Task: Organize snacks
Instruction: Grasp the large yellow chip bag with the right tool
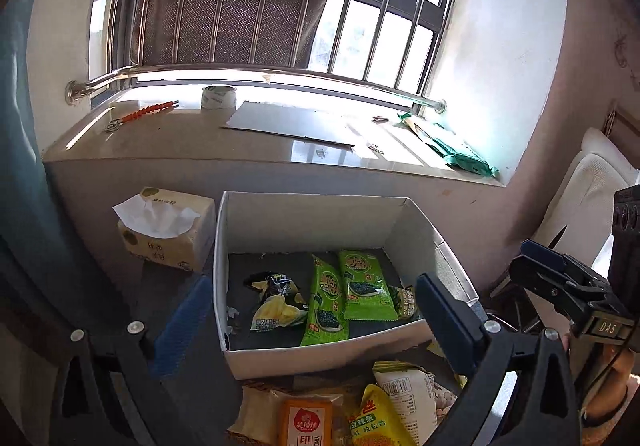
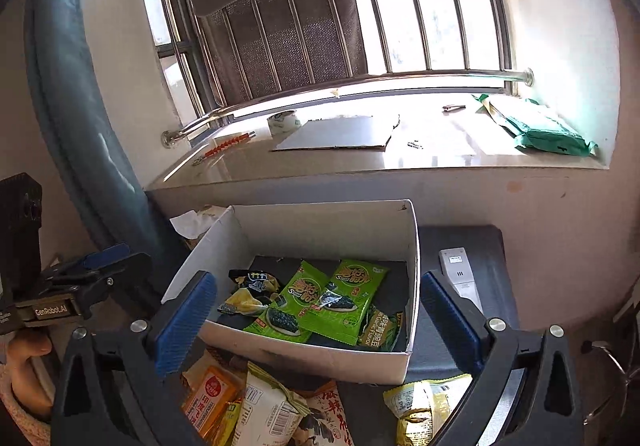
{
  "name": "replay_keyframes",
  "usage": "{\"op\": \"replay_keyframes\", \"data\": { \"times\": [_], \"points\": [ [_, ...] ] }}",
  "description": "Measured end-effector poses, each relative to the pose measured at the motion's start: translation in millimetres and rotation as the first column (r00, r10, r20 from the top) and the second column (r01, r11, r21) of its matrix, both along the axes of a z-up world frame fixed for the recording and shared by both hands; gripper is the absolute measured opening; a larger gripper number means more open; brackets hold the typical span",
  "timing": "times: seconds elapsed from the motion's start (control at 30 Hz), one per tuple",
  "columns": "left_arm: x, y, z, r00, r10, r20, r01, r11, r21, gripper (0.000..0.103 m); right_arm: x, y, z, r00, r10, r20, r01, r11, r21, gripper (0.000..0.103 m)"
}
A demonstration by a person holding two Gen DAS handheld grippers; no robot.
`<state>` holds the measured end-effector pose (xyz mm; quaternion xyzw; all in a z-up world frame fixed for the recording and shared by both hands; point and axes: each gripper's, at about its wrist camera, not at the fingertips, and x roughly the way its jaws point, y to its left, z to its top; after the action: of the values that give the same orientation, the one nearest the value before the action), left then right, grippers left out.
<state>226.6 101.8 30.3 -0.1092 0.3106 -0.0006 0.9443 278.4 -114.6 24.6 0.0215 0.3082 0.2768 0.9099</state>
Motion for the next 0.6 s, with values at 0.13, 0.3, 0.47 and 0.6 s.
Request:
{"op": "replay_keyframes", "data": {
  "times": [0.13,0.3,0.47,0.6],
  "points": [
    [-46.5,-15.3,0.2,0.998,-0.038,0.047,0.038,0.999,0.019,0.103,-46.8,-23.2,1.9,0.998,0.053,0.035,-0.055,0.997,0.049,0.103],
    [-97.5,-28.4,-23.8,0.997,-0.070,0.041,0.070,0.998,0.002,0.103,-98.5,-55.3,-26.7,0.999,0.052,0.014,-0.053,0.996,0.067,0.103],
    [-138.3,-39.6,-69.8,0.997,-0.068,-0.030,0.067,0.997,-0.038,0.103,-145.9,-86.7,-75.7,0.998,-0.003,-0.070,0.009,0.996,0.084,0.103],
    [-160.9,-43.6,-104.1,0.995,-0.059,-0.082,0.049,0.991,-0.121,0.103,-172.1,-110.4,-114.2,0.985,-0.051,-0.168,0.066,0.994,0.089,0.103]
  ]
}}
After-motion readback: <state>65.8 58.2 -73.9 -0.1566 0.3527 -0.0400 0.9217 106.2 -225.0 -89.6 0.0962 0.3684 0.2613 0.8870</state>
